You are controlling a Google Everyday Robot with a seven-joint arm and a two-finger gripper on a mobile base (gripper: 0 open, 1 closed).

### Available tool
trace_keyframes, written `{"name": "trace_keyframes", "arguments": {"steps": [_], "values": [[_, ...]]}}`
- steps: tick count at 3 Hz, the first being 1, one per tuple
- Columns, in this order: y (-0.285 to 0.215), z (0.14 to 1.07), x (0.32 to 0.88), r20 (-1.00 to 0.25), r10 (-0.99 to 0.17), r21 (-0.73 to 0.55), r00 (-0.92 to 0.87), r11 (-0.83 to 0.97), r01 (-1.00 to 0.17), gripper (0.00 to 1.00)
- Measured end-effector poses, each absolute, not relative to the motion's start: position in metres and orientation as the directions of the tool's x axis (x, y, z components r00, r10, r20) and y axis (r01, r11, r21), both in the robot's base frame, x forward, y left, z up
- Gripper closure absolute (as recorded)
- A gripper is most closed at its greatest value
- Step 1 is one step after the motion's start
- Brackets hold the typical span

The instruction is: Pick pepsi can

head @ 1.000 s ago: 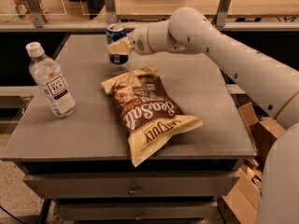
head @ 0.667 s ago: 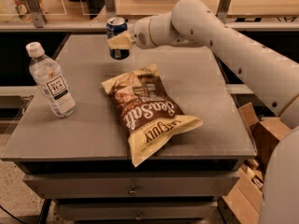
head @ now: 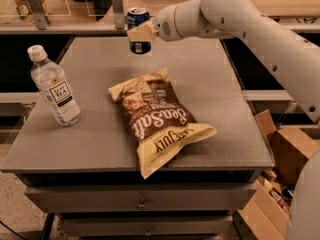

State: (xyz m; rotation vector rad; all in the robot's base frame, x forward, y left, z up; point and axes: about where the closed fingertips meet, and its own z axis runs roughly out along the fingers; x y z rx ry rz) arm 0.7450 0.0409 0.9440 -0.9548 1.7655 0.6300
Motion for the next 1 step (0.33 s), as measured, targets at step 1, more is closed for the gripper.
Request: {"name": "trace_keyframes", "arguments": {"steps": [1], "values": [[0.0407, 0.9445, 0.7449, -0.928, -0.316, -0.012, -0.197, 0.554, -0.833, 1.0]]}}
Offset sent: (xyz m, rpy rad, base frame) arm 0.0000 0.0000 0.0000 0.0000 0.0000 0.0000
